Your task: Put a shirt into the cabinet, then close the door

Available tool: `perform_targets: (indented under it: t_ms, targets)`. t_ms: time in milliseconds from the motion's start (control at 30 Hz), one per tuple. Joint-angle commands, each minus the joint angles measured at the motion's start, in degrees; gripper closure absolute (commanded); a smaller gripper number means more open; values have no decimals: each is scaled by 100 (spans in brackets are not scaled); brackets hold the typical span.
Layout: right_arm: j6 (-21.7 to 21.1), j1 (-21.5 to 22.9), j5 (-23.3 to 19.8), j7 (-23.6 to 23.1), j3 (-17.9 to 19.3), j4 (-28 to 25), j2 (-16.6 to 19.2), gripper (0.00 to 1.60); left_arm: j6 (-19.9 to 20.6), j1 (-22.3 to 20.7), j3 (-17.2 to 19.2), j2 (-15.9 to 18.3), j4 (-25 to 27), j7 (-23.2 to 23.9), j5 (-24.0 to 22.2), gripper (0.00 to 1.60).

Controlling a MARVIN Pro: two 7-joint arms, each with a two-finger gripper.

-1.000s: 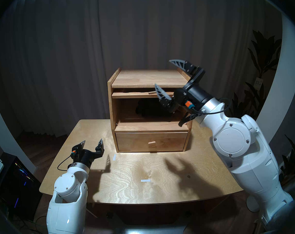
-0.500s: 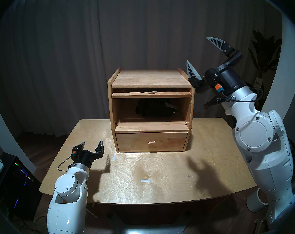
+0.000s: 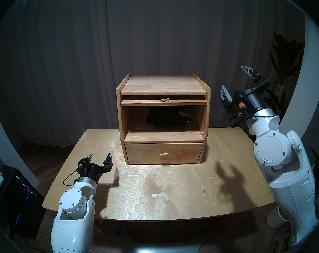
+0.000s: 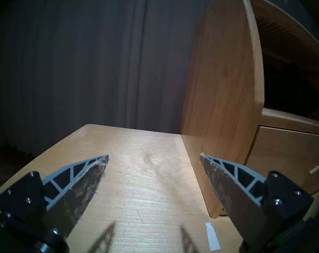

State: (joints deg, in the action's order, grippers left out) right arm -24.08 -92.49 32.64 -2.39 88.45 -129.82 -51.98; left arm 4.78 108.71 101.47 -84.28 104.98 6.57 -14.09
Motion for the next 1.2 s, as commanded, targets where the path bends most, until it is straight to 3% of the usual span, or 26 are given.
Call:
perform_targets:
  t_ms: [0,267,500,667,800,1000,1167]
  targets:
    - [-151,-660,-99,157,64,535,-239,0,-25,-64,2,12,75,6,-2,0]
    - [-114,-1270,-276,353,249,1287,-370,0,-32,-84,1,15,73,8,-3,0]
    - [65,-1442,-500,583,661,1858,-454,0,-38,-101,1,18,86,9,-3,0]
    - [302,-1203,-645,719,1008,1947,-415,0,-42,-112,1,20,97,10,-5,0]
    - [638,-687,-825,782,1336,1749,-301,0,-41,-119,1,21,96,10,-5,0]
    - [998,-439,-999,800,1497,1573,-181,0,-42,-128,1,23,99,10,-5,0]
    - [1452,-340,-1317,962,1754,1997,-335,0,-46,-141,0,26,118,12,-5,0]
